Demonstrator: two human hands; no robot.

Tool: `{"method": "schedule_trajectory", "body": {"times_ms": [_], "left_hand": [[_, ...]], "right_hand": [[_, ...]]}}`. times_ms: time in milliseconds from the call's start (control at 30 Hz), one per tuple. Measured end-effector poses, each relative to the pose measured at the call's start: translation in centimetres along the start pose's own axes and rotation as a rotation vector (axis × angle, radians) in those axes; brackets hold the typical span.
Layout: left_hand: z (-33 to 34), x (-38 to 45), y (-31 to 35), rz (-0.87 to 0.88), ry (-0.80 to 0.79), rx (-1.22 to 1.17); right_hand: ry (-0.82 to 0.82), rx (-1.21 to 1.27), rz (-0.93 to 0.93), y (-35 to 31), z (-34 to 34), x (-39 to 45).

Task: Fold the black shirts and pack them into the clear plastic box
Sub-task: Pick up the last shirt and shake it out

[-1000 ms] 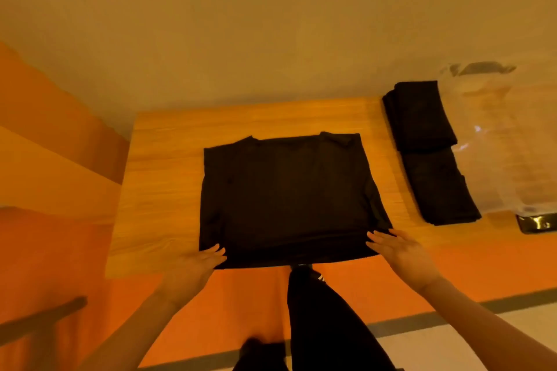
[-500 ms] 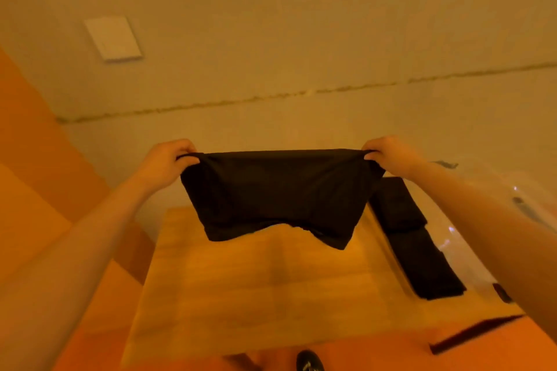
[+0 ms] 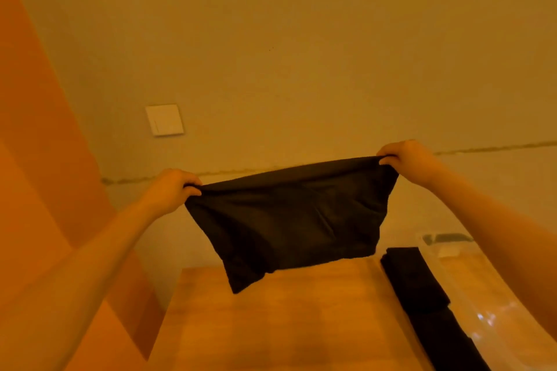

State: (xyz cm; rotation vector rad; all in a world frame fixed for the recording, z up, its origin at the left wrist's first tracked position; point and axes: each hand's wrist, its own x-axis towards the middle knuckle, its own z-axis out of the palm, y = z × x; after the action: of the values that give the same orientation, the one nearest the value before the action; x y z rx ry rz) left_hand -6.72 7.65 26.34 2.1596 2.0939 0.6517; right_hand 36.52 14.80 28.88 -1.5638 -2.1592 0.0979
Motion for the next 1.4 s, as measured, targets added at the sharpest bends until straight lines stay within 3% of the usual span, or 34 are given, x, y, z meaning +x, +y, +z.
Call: {"method": "schedule_trajectory", "body": {"times_ms": [100, 267, 367, 533, 633, 767, 833, 967, 1400], "left_hand": [[-0.5, 0.2, -0.4, -0.006, -0.022, 0.046], [1.1, 0.4, -0.7, 0.012, -0.146, 0.121], [2.5, 1.1, -0.8, -0.016, -0.108, -0.07], [5.0, 2.4, -1.9, -0.297, 0.029, -0.566], [5.9, 4.0, -2.5, -0.287, 0.02, -0.491], [6.0, 6.2, -2.8, -0.149, -0.022, -0.217], [6.0, 6.9, -3.6, -0.14, 0.022, -0.179], [7.2, 8.2, -3.7, -0.108, -0.058, -0.108], [10.2, 8.9, -2.5, -0.028, 0.238, -0.047]], "right_hand": [[-0.033, -0.041, -0.013, -0.4, -0.6, 0.5], [-0.229, -0.109, 0.006, -0.2, 1.5, 0.5], [-0.265, -0.086, 0.03, 0.4, 2.9, 1.0], [-0.322, -0.007, 0.062, 2.6, 4.8, 2.9], [-0.295, 0.049, 0.057, 3.7, 5.8, 4.7], [-0.338, -0.029, 0.043, 4.8, 6.2, 7.0], [-0.384, -0.045, 0.051, 5.5, 6.5, 8.0], [-0.417, -0.093, 0.036, 6.0, 7.5, 9.7], [-0.175, -0.133, -0.002, 8.0, 9.9, 10.2]]}}
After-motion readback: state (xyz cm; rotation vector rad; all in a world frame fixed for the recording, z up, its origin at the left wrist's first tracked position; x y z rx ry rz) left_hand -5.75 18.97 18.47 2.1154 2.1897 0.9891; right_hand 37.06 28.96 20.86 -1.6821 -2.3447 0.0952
